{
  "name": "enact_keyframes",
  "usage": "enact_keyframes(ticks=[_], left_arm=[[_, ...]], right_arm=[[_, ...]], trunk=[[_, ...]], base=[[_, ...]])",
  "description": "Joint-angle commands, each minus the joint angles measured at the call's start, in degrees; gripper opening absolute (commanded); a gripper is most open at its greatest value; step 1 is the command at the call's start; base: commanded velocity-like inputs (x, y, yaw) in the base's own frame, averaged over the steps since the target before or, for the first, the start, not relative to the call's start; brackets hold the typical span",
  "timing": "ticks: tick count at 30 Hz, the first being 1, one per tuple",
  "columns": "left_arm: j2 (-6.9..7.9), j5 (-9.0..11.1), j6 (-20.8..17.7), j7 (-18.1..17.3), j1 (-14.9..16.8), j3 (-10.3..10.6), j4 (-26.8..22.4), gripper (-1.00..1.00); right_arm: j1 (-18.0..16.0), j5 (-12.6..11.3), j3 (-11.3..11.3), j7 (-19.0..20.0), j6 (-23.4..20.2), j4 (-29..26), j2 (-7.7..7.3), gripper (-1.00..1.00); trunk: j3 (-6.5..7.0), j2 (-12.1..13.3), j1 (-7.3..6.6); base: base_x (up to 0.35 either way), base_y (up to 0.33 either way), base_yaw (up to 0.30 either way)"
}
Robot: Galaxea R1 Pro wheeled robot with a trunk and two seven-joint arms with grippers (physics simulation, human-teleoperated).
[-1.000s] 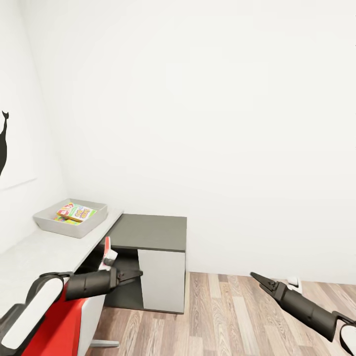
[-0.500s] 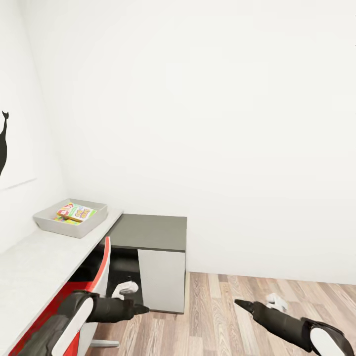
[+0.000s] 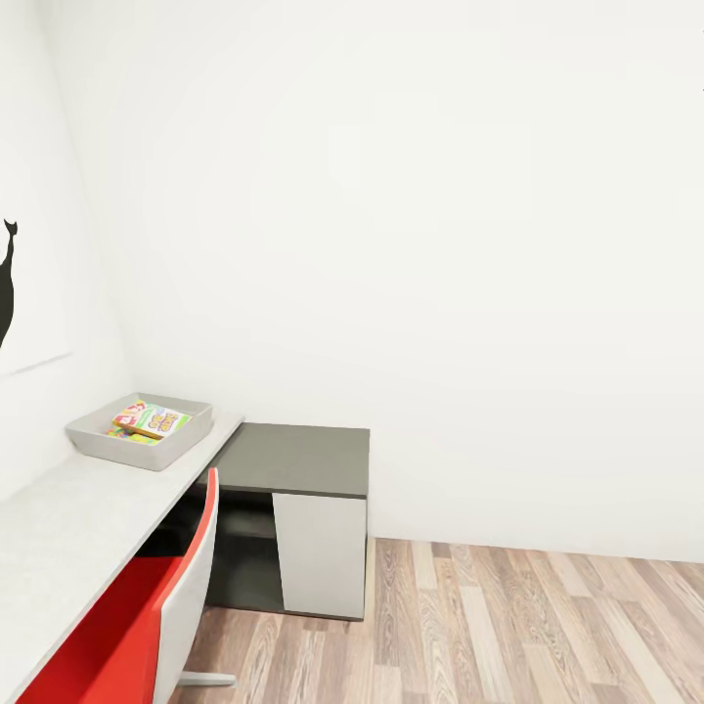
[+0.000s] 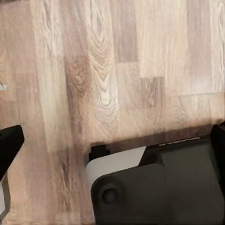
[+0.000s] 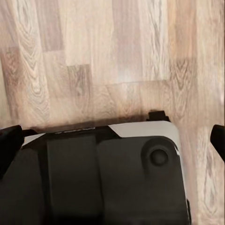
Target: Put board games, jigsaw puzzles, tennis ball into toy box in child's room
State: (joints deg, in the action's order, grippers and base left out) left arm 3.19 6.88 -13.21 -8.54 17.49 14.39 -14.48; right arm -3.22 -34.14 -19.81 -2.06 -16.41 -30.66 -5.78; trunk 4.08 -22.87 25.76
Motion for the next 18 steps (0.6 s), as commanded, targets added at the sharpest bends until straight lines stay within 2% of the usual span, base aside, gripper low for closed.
enact_keyframes(ticks=[1,2,3,5,9,11,18], left_arm=[[0.05,0.5,1.4,1.0,-0.1,0.3,1.6,1.00],[0.05,0.5,3.0,1.9,-0.2,0.2,3.2,1.00],[0.05,0.4,5.8,3.5,-0.4,-0.1,6.3,1.00],[0.12,0.3,9.2,5.5,-0.6,-0.4,10.1,1.00],[0.57,0.3,12.3,8.7,-2.7,-0.7,13.0,1.00],[0.73,0.4,13.1,10.8,-4.0,-0.8,13.6,1.00],[0.59,0.6,13.8,15.2,-6.2,-0.9,14.0,1.00]], right_arm=[[0.0,0.7,-0.4,-0.2,1.8,2.8,0.66,1.00],[0.0,1.6,-0.4,-0.3,3.7,5.4,1.28,1.00],[0.0,2.7,-0.5,-0.3,7.4,10.3,2.27,1.00],[0.0,3.8,-0.6,-0.3,12.5,16.2,3.15,1.00],[0.3,4.6,-0.7,-0.3,19.6,23.1,3.79,1.00],[0.5,4.8,-0.7,-0.3,21.7,24.8,3.91,1.00],[0.7,4.8,-0.8,-0.3,23.1,26.7,3.92,1.00]], trunk=[[-0.01,0.0,0.02],[-0.01,0.0,0.02],[-0.01,0.0,0.02],[-0.01,0.0,0.02],[-0.01,0.0,0.02],[-0.01,0.0,0.02],[-0.01,0.0,0.02]], base=[[0.000,0.000,0.000],[0.000,0.000,0.000],[0.000,0.000,0.000],[0.000,0.000,0.000],[0.000,0.000,0.000],[0.000,0.000,0.000],[0.000,0.000,0.000]])
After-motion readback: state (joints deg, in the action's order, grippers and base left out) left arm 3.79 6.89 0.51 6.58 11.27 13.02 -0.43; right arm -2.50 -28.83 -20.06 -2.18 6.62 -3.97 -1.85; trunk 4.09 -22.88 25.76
